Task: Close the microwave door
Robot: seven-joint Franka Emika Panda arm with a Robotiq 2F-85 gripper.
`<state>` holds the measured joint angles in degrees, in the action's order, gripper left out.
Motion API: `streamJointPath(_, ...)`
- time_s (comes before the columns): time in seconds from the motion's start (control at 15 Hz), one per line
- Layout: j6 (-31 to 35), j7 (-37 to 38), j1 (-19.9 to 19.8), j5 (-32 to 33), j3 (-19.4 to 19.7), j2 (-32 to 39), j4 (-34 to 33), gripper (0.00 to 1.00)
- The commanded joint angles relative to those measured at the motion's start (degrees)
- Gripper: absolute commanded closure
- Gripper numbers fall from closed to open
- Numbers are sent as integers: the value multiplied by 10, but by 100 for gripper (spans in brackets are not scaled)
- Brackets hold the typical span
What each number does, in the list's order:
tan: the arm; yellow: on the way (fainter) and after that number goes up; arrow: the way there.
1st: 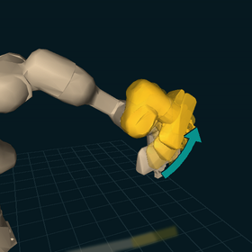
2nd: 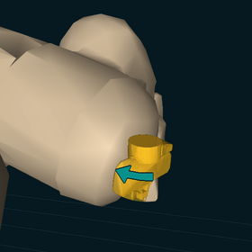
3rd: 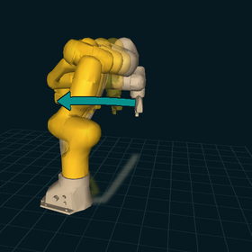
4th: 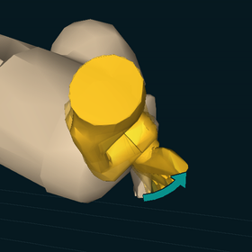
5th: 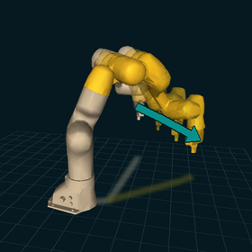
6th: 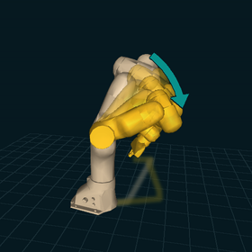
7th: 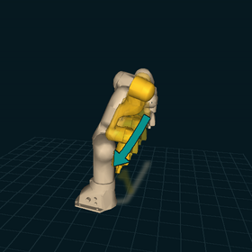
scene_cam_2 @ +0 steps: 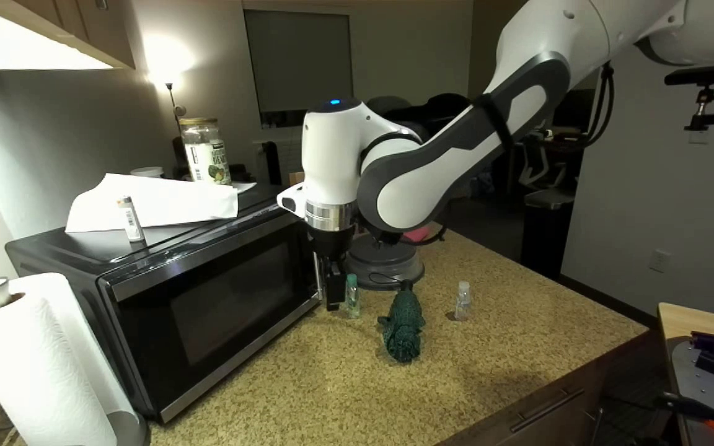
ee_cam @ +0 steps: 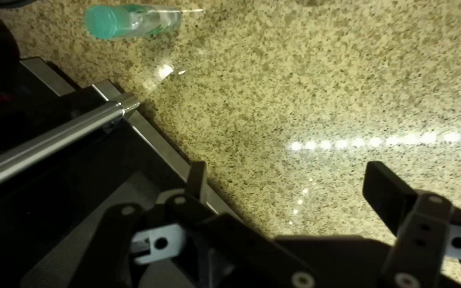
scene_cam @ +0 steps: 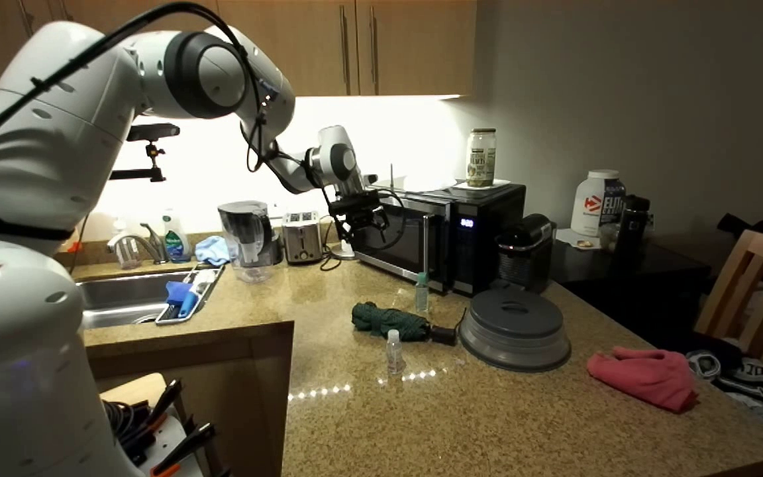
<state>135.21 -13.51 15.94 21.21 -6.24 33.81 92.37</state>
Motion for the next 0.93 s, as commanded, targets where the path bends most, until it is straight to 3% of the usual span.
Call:
streamJointPath(0.0, -29, -14, -11, -15, -2, 26, -51, 0)
streamJointPath(0.07, -8, 1, -3, -2, 4, 17, -29, 0)
streamJointPath(0.87, -21, 0, -6, -4, 3, 25, -47, 0)
